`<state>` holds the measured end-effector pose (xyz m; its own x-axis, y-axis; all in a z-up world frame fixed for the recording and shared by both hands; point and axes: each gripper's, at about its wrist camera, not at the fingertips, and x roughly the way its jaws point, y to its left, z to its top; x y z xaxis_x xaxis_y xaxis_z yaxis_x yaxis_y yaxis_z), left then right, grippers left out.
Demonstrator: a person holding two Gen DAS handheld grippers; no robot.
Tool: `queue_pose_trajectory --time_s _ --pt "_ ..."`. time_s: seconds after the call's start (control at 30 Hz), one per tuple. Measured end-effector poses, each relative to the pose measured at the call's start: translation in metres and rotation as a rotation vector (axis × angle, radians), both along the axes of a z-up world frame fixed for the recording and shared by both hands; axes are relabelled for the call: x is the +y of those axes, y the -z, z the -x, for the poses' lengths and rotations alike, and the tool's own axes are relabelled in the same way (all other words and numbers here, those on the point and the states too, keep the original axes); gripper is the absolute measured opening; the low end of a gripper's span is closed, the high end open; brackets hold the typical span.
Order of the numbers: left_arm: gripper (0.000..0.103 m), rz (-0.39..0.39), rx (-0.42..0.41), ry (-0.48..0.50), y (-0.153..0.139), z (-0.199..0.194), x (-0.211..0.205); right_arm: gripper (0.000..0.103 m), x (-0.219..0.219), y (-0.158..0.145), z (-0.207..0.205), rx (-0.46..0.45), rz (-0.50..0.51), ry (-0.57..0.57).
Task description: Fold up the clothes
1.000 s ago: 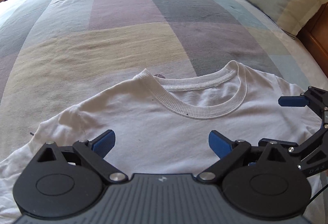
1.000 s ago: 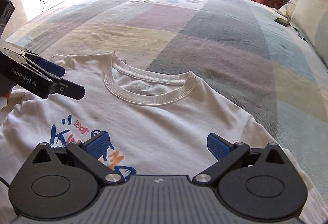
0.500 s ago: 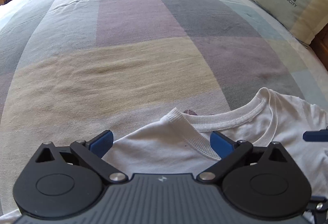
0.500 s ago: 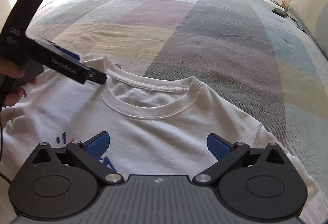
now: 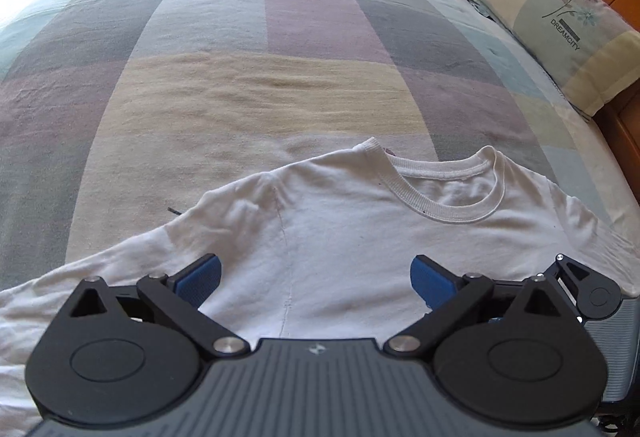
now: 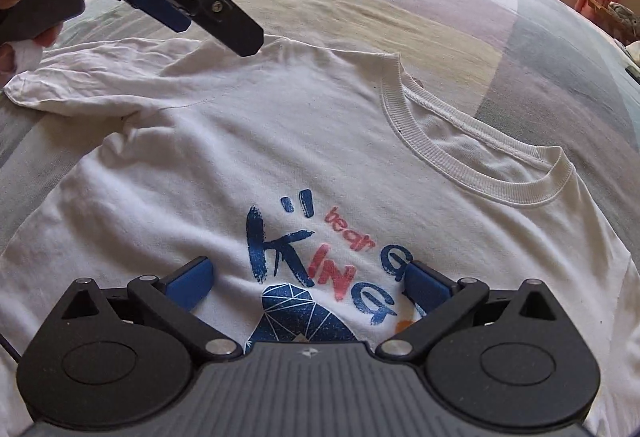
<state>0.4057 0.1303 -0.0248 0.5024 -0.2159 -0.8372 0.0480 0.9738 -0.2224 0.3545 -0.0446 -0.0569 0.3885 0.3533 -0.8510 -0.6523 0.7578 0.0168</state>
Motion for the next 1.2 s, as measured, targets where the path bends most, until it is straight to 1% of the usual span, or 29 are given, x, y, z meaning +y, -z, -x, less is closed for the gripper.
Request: queue_pose_trajectory --time_s 0.1,0.17,0.27,0.33,0.37,0.43,0.53,0.8,0.97,1.07,1.13,1.2 --pt "0.101 0.036 0.008 0.004 0.002 0.009 -0.004 0.103 -0.005 -0.012 0.005 -0.004 -0.035 0.014" --pt "0.101 0.065 0.027 0.000 0.007 0.015 -0.006 0.103 -0.002 -0.010 0.008 -0.006 -0.031 0.015" --pt "0.101 0.158 0.090 -0.036 0.019 0.020 -0.005 0.103 0.005 -0.001 0.011 -0.009 -0.009 0.013" --pt "0.101 0.238 0.116 -0.022 0.028 0.022 -0.006 0.103 0.011 0.005 0.014 -0.012 0.005 0.011" --pt "0.101 0.262 0.125 -0.009 0.033 0.022 -0.008 0.103 0.011 0.006 0.014 -0.011 0.006 0.014" --pt "0.101 0.258 0.151 -0.015 0.046 0.021 -0.011 0.103 0.009 0.006 0.015 -0.007 -0.006 0.023" --pt "0.102 0.267 0.144 -0.026 0.057 0.023 -0.009 0.103 0.007 0.006 0.016 -0.013 -0.005 0.010" --pt "0.102 0.245 0.115 -0.083 0.044 0.048 0.003 0.103 0.005 0.008 0.020 -0.034 -0.020 0.022" --pt "0.101 0.231 0.098 -0.118 0.035 0.063 0.010 0.103 0.006 0.007 0.019 -0.031 -0.015 0.025" --pt "0.101 0.199 0.058 -0.155 0.024 0.082 0.029 0.103 0.006 0.007 0.019 -0.035 -0.019 0.025" --pt "0.101 0.177 0.039 -0.169 0.021 0.086 0.045 0.103 0.005 0.008 0.020 -0.039 -0.021 0.026" --pt "0.101 0.184 0.038 -0.185 0.023 0.083 0.062 0.103 0.006 0.008 0.020 -0.041 -0.021 0.030"
